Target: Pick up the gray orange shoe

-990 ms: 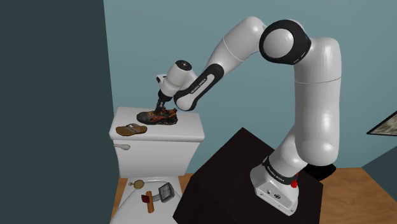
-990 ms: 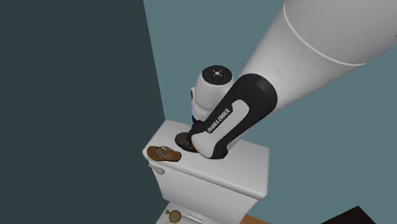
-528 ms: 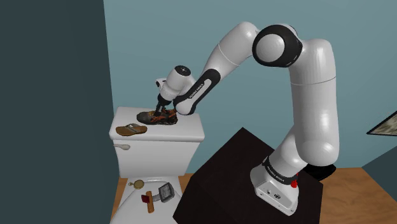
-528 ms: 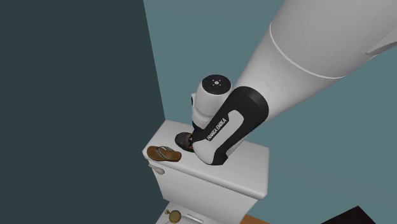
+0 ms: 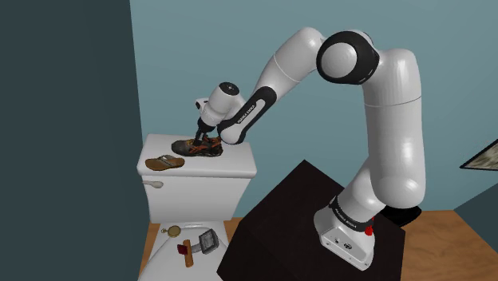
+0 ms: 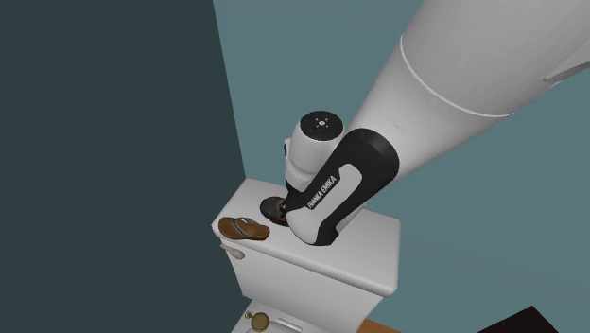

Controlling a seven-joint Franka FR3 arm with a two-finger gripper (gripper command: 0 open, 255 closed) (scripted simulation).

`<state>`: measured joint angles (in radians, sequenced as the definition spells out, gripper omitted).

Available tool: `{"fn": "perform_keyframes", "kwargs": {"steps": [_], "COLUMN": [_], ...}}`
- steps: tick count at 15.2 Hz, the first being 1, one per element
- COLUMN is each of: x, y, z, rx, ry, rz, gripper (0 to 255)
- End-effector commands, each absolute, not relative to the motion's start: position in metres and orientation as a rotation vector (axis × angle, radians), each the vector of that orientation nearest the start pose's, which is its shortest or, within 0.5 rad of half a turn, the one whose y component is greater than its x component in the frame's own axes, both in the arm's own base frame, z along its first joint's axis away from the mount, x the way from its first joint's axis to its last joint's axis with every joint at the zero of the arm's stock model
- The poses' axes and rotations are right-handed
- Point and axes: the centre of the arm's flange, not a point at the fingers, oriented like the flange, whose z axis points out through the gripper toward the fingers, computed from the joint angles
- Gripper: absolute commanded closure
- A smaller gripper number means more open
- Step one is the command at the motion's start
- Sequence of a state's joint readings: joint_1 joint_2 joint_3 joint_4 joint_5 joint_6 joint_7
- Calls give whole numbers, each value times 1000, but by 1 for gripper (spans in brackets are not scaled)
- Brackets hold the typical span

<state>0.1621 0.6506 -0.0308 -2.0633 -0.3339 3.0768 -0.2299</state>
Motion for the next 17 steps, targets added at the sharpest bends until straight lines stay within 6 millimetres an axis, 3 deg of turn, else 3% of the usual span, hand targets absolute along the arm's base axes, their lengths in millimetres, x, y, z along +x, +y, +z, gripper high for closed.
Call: {"fn": "perform_keyframes", "kwargs": {"steps": [1, 17], "x": [599, 599], "y": [106, 106], "z": [148, 228], "rx": [-3013, -3013], "ry": [-1100, -1100], "rz": [-566, -566], "gripper": [255, 255]}}
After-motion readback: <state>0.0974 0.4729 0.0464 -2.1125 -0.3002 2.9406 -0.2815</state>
